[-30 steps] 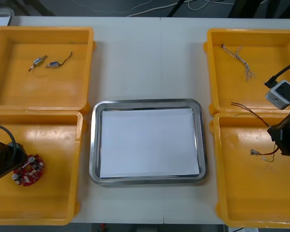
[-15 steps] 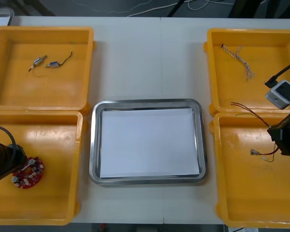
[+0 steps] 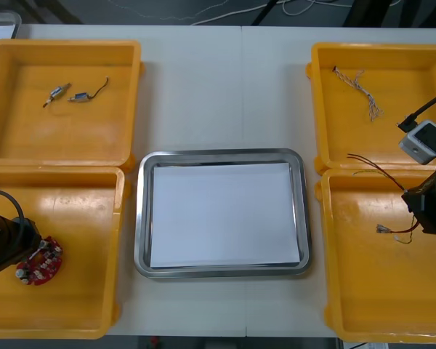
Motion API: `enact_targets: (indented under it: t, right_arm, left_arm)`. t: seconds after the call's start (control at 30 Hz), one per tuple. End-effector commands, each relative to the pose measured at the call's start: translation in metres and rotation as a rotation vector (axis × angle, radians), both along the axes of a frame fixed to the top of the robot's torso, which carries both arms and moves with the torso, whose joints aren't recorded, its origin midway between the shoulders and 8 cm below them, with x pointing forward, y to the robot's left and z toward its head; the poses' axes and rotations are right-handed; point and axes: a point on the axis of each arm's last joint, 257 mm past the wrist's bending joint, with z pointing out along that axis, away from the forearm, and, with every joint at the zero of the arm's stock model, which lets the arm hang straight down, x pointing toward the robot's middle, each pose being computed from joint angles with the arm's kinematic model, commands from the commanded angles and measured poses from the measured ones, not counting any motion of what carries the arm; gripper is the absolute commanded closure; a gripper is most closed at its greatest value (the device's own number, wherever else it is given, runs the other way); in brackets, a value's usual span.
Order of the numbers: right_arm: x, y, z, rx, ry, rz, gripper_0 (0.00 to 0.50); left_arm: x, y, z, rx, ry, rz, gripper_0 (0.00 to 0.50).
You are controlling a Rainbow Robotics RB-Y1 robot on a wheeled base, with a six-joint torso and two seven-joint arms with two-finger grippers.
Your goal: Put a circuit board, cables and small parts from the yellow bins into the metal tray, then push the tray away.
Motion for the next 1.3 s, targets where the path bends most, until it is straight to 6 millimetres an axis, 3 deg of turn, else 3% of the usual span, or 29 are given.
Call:
enact_targets:
  t: [0.03, 0.2, 0.6, 0.93, 1.3]
  right_arm:
    - [0.002, 0.001, 0.013, -0.026, -0.029, 0.003, 0.5]
    - [0.002, 0.001, 0.013, -0.026, -0.029, 0.003, 0.5]
    - [0.002, 0.001, 0.013, -0.026, -0.029, 0.003, 0.5]
    - [0.002, 0.001, 0.013, -0.026, -0.029, 0.003, 0.5]
    - [0.002, 0.001, 0.013, -0.026, -0.029, 0.003, 0.5]
  left_arm:
    - [0.007, 0.005, 0.011, 0.005, -0.027, 0.004, 0.189]
    - [0.006, 0.007, 0.013, -0.001, -0.029, -0.001, 0.149]
    - [-0.007, 0.028, 0.03, 0.001, 0.007, -0.031, 0.148]
    - [-0.006, 0.036, 0.022, 0.011, -0.002, 0.022, 0.148]
    - [0.001, 0.032, 0.008, 0.014, -0.013, 0.03, 0.153]
